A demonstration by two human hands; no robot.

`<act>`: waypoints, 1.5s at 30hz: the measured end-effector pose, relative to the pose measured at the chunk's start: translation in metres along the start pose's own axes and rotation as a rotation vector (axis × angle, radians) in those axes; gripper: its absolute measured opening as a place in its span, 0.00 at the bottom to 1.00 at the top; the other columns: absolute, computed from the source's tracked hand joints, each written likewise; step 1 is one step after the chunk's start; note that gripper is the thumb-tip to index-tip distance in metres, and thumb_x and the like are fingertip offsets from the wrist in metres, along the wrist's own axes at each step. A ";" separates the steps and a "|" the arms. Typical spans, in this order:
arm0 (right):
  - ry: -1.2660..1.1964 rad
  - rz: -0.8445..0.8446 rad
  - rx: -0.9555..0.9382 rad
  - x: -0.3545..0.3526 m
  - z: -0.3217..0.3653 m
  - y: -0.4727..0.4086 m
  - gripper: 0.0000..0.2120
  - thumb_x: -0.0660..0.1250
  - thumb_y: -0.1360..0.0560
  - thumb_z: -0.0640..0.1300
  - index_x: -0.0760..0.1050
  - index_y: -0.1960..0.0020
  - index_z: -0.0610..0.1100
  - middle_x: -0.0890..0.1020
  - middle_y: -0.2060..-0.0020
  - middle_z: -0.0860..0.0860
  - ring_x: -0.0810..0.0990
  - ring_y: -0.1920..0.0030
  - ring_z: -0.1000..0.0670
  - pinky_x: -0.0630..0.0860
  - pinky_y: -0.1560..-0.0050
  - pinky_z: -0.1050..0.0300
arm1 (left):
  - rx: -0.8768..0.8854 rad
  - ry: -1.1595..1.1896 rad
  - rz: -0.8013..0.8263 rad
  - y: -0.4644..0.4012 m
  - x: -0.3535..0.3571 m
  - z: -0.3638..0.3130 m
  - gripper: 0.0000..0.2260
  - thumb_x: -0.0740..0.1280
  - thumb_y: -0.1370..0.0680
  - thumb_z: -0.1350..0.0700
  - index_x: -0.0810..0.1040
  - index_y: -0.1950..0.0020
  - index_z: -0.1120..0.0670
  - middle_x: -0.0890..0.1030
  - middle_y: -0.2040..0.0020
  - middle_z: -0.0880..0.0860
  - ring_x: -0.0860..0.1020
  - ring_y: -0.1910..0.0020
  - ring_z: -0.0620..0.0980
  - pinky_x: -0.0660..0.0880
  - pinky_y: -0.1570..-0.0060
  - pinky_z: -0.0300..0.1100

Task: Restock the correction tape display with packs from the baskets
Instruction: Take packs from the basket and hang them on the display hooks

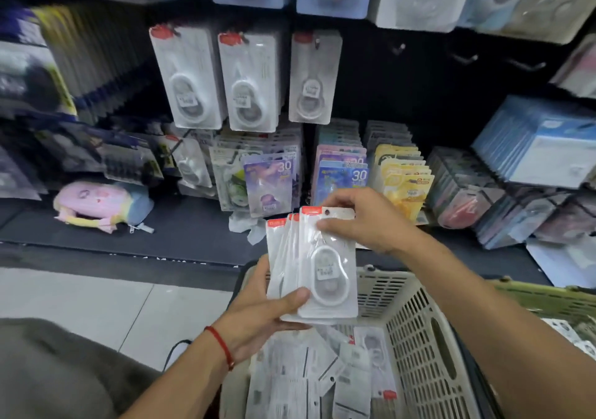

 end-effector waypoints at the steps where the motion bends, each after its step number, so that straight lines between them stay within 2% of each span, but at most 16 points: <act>1: -0.014 -0.050 -0.004 0.001 0.008 -0.003 0.11 0.78 0.25 0.53 0.83 0.44 0.53 0.85 0.49 0.58 0.83 0.47 0.56 0.78 0.44 0.55 | 0.019 0.007 -0.012 -0.001 0.002 -0.010 0.35 0.79 0.27 0.59 0.68 0.24 0.45 0.82 0.31 0.53 0.82 0.34 0.61 0.82 0.43 0.66; 5: -0.136 -0.352 -0.003 -0.007 0.031 -0.013 0.23 0.75 0.23 0.55 0.75 0.31 0.54 0.77 0.39 0.59 0.77 0.44 0.61 0.71 0.45 0.68 | 0.114 0.028 -0.043 -0.011 0.004 -0.061 0.33 0.77 0.24 0.63 0.69 0.24 0.46 0.83 0.32 0.55 0.83 0.35 0.62 0.84 0.49 0.60; 8: -0.302 -0.391 0.046 -0.012 0.040 -0.016 0.28 0.74 0.24 0.60 0.70 0.28 0.54 0.77 0.39 0.61 0.78 0.45 0.61 0.76 0.45 0.62 | 0.180 0.005 -0.077 -0.021 -0.003 -0.113 0.33 0.75 0.25 0.64 0.69 0.24 0.46 0.83 0.32 0.54 0.83 0.36 0.62 0.82 0.46 0.66; 11: -0.358 -0.307 0.035 -0.012 0.043 -0.018 0.18 0.75 0.24 0.60 0.80 0.39 0.55 0.85 0.48 0.61 0.83 0.49 0.59 0.82 0.42 0.50 | 0.223 -0.069 -0.065 -0.032 -0.009 -0.158 0.34 0.76 0.26 0.65 0.68 0.24 0.45 0.83 0.32 0.54 0.83 0.36 0.61 0.82 0.45 0.66; 15: -0.489 -0.364 -0.036 -0.019 0.052 -0.028 0.09 0.74 0.21 0.54 0.83 0.44 0.53 0.88 0.51 0.61 0.86 0.50 0.58 0.83 0.41 0.49 | 0.279 -0.119 -0.047 -0.045 -0.011 -0.187 0.35 0.79 0.28 0.62 0.69 0.26 0.44 0.83 0.33 0.51 0.83 0.36 0.59 0.81 0.44 0.68; 19: -0.700 -0.471 -0.054 -0.026 0.057 -0.041 0.10 0.72 0.19 0.50 0.80 0.40 0.50 0.89 0.50 0.54 0.88 0.49 0.53 0.84 0.42 0.44 | 0.424 -0.136 -0.175 -0.053 -0.021 -0.197 0.41 0.84 0.34 0.56 0.70 0.25 0.42 0.83 0.32 0.50 0.83 0.34 0.56 0.80 0.39 0.64; 21: -0.678 -0.501 -0.074 -0.030 0.057 -0.047 0.10 0.71 0.18 0.50 0.79 0.38 0.50 0.89 0.50 0.53 0.88 0.48 0.51 0.83 0.41 0.42 | 0.511 -0.199 -0.308 -0.052 -0.028 -0.202 0.47 0.86 0.38 0.51 0.68 0.23 0.41 0.82 0.31 0.46 0.81 0.32 0.51 0.77 0.33 0.59; 23: -0.670 -0.514 -0.071 -0.033 0.057 -0.053 0.10 0.71 0.18 0.49 0.79 0.38 0.50 0.89 0.50 0.54 0.88 0.48 0.52 0.83 0.40 0.44 | 0.599 -0.278 -0.403 -0.052 -0.032 -0.205 0.47 0.85 0.40 0.47 0.69 0.24 0.40 0.82 0.33 0.42 0.82 0.34 0.46 0.78 0.33 0.55; 29: -0.696 -0.567 -0.063 -0.036 0.056 -0.062 0.10 0.73 0.20 0.50 0.80 0.40 0.50 0.90 0.54 0.52 0.88 0.50 0.50 0.84 0.42 0.44 | 0.673 -0.371 -0.459 -0.050 -0.040 -0.205 0.52 0.84 0.40 0.44 0.64 0.20 0.40 0.80 0.31 0.43 0.80 0.33 0.47 0.79 0.34 0.55; 32: -0.700 -0.606 -0.082 -0.038 0.062 -0.062 0.10 0.74 0.21 0.51 0.81 0.42 0.50 0.89 0.56 0.50 0.89 0.52 0.47 0.85 0.44 0.42 | 0.701 -0.355 -0.458 -0.048 -0.041 -0.205 0.50 0.84 0.39 0.45 0.64 0.21 0.42 0.81 0.33 0.43 0.82 0.35 0.46 0.81 0.36 0.55; 35: -0.697 -0.620 -0.101 -0.039 0.067 -0.059 0.10 0.75 0.22 0.53 0.82 0.44 0.51 0.89 0.56 0.46 0.88 0.52 0.40 0.83 0.44 0.37 | 0.739 -0.350 -0.483 -0.047 -0.040 -0.208 0.40 0.84 0.39 0.44 0.71 0.30 0.37 0.83 0.39 0.41 0.84 0.40 0.45 0.83 0.40 0.54; 38: -0.700 -0.649 -0.108 -0.038 0.069 -0.058 0.10 0.76 0.23 0.56 0.83 0.46 0.53 0.87 0.57 0.39 0.83 0.51 0.31 0.81 0.46 0.32 | 0.766 -0.328 -0.487 -0.046 -0.038 -0.209 0.36 0.83 0.38 0.44 0.73 0.34 0.35 0.83 0.38 0.43 0.84 0.39 0.46 0.81 0.39 0.56; 40: -0.680 -0.638 -0.071 -0.038 0.065 -0.060 0.11 0.75 0.23 0.58 0.83 0.45 0.53 0.88 0.57 0.42 0.85 0.51 0.35 0.82 0.45 0.34 | 0.787 -0.314 -0.484 -0.046 -0.037 -0.210 0.36 0.83 0.38 0.45 0.73 0.33 0.36 0.83 0.37 0.44 0.83 0.38 0.48 0.81 0.38 0.58; 42: -0.594 -0.591 0.011 -0.036 0.060 -0.063 0.20 0.73 0.24 0.63 0.80 0.39 0.52 0.88 0.49 0.53 0.87 0.49 0.50 0.83 0.42 0.44 | 0.803 -0.307 -0.474 -0.047 -0.036 -0.210 0.35 0.83 0.37 0.46 0.73 0.33 0.37 0.83 0.37 0.44 0.83 0.37 0.48 0.81 0.39 0.55; 44: -0.355 -0.586 0.101 -0.034 0.052 -0.065 0.29 0.71 0.24 0.66 0.72 0.29 0.53 0.78 0.35 0.58 0.79 0.38 0.56 0.78 0.35 0.49 | 0.797 -0.299 -0.443 -0.047 -0.034 -0.209 0.35 0.83 0.37 0.47 0.73 0.33 0.37 0.84 0.37 0.44 0.84 0.38 0.47 0.82 0.40 0.51; 45: -0.284 -0.589 0.101 -0.031 0.052 -0.066 0.28 0.71 0.23 0.63 0.70 0.27 0.54 0.75 0.34 0.58 0.76 0.35 0.56 0.75 0.33 0.49 | 0.781 -0.285 -0.415 -0.048 -0.033 -0.208 0.35 0.84 0.37 0.48 0.74 0.33 0.37 0.84 0.37 0.44 0.84 0.38 0.47 0.83 0.40 0.50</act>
Point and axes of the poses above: each hand's wrist, its own y-axis away from the middle knuckle, its own x-axis out of the palm, z = x × y, the point moved 2 cm from there along -y, towards the middle knuckle
